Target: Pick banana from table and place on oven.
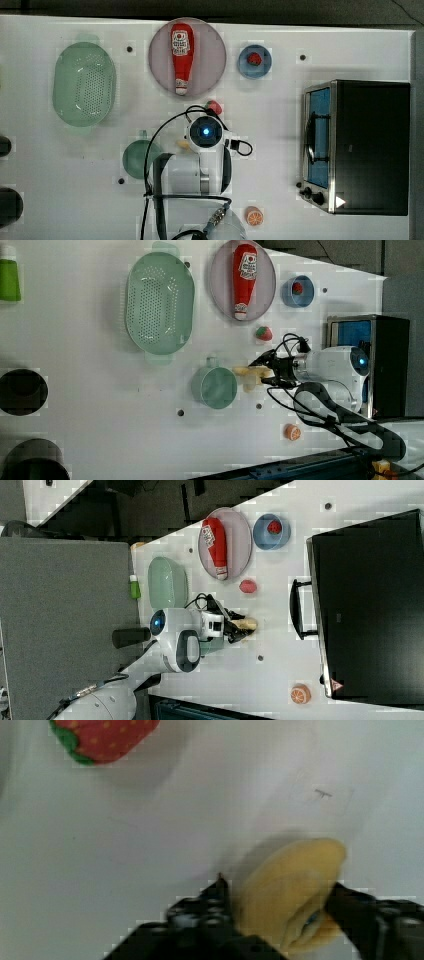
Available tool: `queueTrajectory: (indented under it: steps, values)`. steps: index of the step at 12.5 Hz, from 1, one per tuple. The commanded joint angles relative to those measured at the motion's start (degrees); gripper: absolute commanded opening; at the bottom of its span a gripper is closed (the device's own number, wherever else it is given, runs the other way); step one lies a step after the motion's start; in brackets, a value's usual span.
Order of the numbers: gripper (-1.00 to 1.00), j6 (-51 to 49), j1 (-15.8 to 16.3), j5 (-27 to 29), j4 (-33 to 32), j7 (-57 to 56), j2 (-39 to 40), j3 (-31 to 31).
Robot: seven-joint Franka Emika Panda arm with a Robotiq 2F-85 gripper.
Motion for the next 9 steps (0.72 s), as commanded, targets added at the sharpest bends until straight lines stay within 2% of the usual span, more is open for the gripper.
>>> queueTrajectory:
  steps: [1, 2, 3, 7, 9]
  values:
    - [-0.28, -0.04, -0.01, -0.66, 0.38, 2.42, -2.32, -1.01]
    - [-0.49, -0.02, -0.01, -0.67, 0.52, 2.42, -2.42, -0.99]
    - [-0.61, -0.02, -0.01, -0.66, 0.65, 2.42, -2.85, -1.01]
    - [-0.61, -2.5, -0.03, -0.66, 1.41, 2.42, -11.27, -0.58]
    - [-0.61, -10.19, -0.16, -0.66, 4.09, 2.4, -18.12, -0.76]
